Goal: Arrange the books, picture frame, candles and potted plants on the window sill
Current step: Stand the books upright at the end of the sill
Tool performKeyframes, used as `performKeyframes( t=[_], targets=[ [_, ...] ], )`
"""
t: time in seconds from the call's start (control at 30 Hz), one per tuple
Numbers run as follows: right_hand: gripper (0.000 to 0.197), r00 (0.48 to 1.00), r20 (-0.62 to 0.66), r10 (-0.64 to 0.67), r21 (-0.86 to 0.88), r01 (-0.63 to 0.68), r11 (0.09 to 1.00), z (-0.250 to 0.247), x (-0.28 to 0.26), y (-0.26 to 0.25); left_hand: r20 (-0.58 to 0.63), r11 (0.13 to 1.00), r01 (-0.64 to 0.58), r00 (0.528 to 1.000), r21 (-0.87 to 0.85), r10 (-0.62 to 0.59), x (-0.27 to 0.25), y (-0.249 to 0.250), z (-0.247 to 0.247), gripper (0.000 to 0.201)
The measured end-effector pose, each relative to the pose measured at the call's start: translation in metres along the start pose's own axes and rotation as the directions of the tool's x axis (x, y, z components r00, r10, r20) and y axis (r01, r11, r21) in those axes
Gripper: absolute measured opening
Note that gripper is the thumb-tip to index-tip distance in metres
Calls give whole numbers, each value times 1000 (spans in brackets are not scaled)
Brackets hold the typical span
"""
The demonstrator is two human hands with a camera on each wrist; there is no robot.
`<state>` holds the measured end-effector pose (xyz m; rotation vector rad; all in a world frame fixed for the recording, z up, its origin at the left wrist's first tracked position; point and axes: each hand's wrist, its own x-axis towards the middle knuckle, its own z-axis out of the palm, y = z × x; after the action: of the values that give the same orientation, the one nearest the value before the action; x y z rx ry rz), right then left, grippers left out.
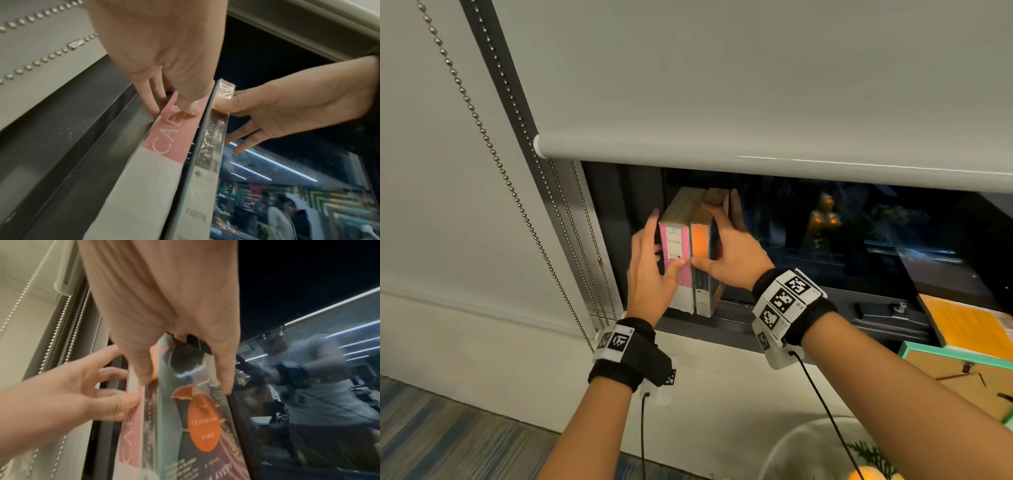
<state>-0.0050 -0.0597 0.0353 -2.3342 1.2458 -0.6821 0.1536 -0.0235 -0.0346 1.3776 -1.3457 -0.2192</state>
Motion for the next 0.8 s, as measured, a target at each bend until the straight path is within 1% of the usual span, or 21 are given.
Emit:
performKeyframes(
  t=[0.07, 0.17, 0.23, 0.33, 0.4, 0.47, 0.53, 0.63, 0.7, 0.77, 0.8],
  targets=[
    [88, 1000, -22, 8, 1, -8, 1000, -2, 0, -1, 37, 996, -61, 998, 69, 59, 2, 1, -1, 85],
    [91, 1000, 2, 19, 84, -19, 996, 3, 1, 0, 47, 982, -113, 993, 149, 107, 4, 1, -2, 64],
    [91, 999, -3, 36, 131, -35, 991, 6, 1, -1, 31, 980, -112, 994, 164, 109, 6, 0, -2, 58],
    [85, 998, -25, 54, 132, -50, 990, 8, 2, -6, 22, 986, -86, 996, 144, 84, 9, 3, -3, 57],
    [81, 998, -25, 65, 148, -61, 987, 6, 1, -7, 29, 991, -74, 997, 110, 71, 8, 5, -4, 59],
    [83, 997, -15, 75, 145, -72, 987, 3, -1, -6, 58, 996, -61, 997, 70, 57, 7, 5, -5, 62],
    [91, 996, -3, 87, 148, -86, 985, 2, -4, -5, 91, 1000, -28, 995, 15, 26, 5, 3, -5, 71],
    [110, 991, -10, 132, 191, -128, 973, 3, -7, -2, 133, 999, 33, 991, -27, -29, 0, 0, -6, 90],
    [115, 986, -14, 168, 187, -162, 969, 5, -7, 1, 131, 998, 63, 990, -24, -59, -4, 1, -6, 98],
    [107, 980, -7, 197, 177, -193, 965, 8, -7, 4, 112, 995, 100, 989, -1, -100, -7, 1, -5, 98],
    [98, 978, -3, 209, 170, -205, 964, 10, -7, 5, 100, 993, 119, 988, 14, -120, -8, 1, -5, 95]
  ],
)
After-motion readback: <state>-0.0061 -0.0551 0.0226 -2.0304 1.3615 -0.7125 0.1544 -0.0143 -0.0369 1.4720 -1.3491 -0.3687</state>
